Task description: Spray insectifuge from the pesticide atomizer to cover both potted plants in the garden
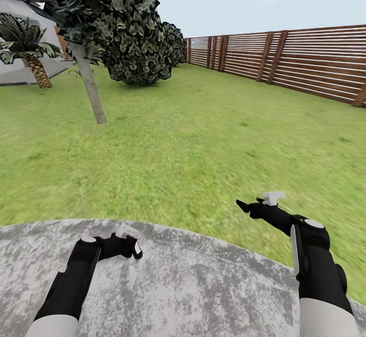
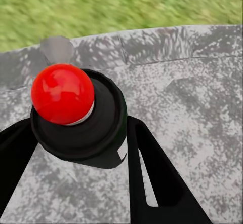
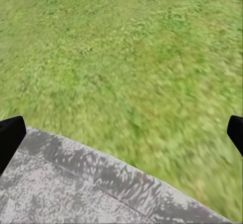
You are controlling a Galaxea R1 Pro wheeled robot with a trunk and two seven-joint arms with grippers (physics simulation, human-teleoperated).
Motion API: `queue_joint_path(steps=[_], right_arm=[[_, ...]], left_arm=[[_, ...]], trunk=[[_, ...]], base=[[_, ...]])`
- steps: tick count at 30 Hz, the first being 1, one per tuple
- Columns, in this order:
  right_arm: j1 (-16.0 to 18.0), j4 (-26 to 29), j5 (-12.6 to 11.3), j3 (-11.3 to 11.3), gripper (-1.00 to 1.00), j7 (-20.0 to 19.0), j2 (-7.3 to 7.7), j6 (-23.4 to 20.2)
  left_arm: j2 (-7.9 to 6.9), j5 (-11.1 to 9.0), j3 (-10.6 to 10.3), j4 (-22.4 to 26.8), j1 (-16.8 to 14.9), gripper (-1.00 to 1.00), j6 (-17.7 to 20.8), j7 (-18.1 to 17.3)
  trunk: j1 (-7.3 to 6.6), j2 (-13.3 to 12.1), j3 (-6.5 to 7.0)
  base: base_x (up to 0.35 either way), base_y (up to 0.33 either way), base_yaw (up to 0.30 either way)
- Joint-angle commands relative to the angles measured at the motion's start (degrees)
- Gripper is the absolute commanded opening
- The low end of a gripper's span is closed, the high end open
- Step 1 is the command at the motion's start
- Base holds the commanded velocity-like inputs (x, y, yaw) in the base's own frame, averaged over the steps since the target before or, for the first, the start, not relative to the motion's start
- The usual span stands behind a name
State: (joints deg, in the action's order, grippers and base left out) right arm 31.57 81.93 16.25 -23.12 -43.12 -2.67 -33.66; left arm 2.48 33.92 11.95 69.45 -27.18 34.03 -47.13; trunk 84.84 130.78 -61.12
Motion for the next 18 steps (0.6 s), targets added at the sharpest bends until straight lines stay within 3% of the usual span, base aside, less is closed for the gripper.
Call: queue_joint_path(steps=[1,18], right_arm=[[0.07,0.07,0.54,-0.17,1.0,-0.6,-0.06,-0.31],[0.07,0.55,0.62,-0.17,1.0,-0.57,-0.07,-1.87]], left_arm=[[0.07,0.35,0.14,0.04,-0.05,-1.0,0.25,-0.51],[0.07,0.35,0.13,0.07,-0.04,-1.0,0.25,-0.51]], trunk=[[0.03,0.02,-0.05],[0.03,0.02,-0.05]], base=[[0.347,0.0,0.0],[0.348,0.0,-0.016]])
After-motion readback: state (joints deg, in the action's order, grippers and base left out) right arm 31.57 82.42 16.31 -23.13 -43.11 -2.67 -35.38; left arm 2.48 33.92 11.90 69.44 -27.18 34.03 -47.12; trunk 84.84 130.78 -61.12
